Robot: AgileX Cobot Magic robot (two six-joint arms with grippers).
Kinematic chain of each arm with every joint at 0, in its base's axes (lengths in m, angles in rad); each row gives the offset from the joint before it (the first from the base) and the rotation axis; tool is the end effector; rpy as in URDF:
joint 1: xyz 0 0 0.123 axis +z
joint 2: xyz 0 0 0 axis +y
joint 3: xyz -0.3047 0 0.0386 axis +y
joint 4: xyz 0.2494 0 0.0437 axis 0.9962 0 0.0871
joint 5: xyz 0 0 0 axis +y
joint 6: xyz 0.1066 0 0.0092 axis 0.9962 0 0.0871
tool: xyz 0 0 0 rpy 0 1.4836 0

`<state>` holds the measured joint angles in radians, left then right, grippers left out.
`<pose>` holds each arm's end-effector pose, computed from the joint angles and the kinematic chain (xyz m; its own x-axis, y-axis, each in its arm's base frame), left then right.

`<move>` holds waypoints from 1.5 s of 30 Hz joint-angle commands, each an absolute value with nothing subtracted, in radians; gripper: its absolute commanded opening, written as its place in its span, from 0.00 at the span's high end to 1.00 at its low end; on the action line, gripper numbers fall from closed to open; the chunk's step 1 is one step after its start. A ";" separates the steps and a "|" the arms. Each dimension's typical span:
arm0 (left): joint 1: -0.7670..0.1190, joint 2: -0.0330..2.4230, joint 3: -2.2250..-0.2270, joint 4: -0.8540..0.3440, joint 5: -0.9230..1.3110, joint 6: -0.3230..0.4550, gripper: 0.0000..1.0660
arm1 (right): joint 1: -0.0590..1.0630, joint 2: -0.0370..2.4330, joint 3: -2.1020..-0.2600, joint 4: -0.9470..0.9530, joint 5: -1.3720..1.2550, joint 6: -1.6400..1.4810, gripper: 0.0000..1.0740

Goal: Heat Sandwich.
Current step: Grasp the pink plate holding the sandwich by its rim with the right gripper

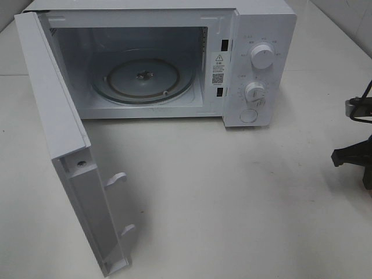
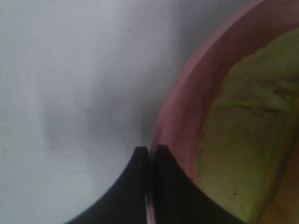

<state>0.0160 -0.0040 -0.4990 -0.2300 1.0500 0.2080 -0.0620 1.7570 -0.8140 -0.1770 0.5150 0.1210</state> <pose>-0.0126 -0.0214 0.2733 -0.4165 0.0834 -0.9053 0.2016 0.9795 -0.0025 0.2968 -0.0277 0.1348 -0.9789 0.0274 -0.2023 0.0468 0.9947 -0.0917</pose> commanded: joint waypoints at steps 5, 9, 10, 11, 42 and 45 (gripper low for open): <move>0.016 -0.032 -0.494 -0.234 1.043 0.203 0.06 | -0.067 1.757 -0.817 -0.195 0.528 0.126 1.00; 0.016 -0.032 -0.494 -0.234 1.043 0.203 0.06 | -0.063 1.757 -0.817 -0.199 0.529 0.126 1.00; 0.016 -0.032 -0.494 -0.234 1.043 0.203 0.06 | -0.063 1.757 -0.817 -0.205 0.540 0.126 1.00; 0.016 -0.032 -0.494 -0.234 1.043 0.203 0.06 | -0.063 1.757 -0.817 -0.208 0.547 0.126 1.00; 0.016 -0.032 -0.494 -0.234 1.043 0.203 0.06 | 0.147 1.610 -0.809 -0.439 0.739 0.306 1.00; 0.016 -0.032 -0.494 -0.234 1.043 0.203 0.06 | 0.185 1.582 -0.809 -0.436 0.782 0.306 1.00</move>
